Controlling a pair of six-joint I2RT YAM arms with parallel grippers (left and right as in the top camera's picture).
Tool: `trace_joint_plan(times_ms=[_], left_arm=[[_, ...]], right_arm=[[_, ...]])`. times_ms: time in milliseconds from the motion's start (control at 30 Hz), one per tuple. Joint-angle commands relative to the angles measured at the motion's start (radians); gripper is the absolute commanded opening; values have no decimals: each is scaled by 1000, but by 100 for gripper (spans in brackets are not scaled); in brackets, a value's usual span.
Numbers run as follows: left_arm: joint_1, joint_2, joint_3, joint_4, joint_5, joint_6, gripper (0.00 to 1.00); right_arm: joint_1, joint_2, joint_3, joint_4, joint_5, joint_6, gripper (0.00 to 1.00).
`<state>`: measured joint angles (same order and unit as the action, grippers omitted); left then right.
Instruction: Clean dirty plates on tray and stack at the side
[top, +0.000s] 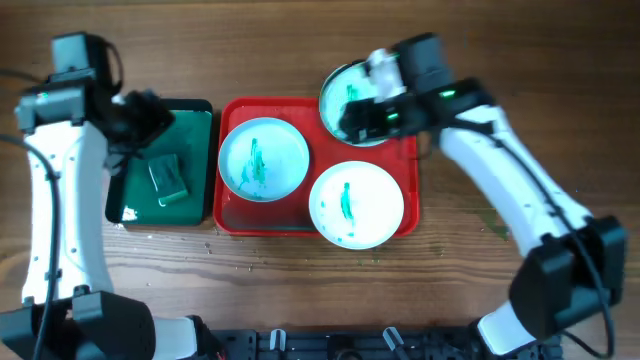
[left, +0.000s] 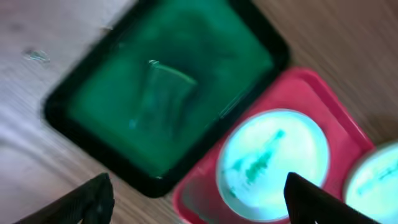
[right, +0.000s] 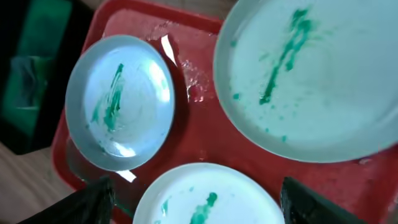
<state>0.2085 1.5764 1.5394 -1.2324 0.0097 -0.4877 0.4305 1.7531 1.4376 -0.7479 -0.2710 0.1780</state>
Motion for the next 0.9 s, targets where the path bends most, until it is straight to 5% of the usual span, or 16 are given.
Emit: trace_joint_plan(times_ms=[0, 233, 467, 567, 700, 867], left_arm=[[74, 18, 13, -21, -64, -43, 81], [100, 40, -51, -29, -154, -37, 82], [100, 40, -145, 52, -154, -37, 76], [100, 40, -188, 84, -154, -39, 74], [92, 41, -325, 230, -149, -40, 71], [15, 43, -429, 392, -131, 44, 47]], right_arm=[[100, 101, 51, 58, 141, 71, 79], [201, 454, 339, -42, 215, 72, 67], [214, 573, 338, -3, 237, 169, 18], [223, 580, 338, -1, 238, 192, 5], [224, 580, 337, 10, 238, 192, 5], [224, 580, 337, 22, 237, 196, 5]])
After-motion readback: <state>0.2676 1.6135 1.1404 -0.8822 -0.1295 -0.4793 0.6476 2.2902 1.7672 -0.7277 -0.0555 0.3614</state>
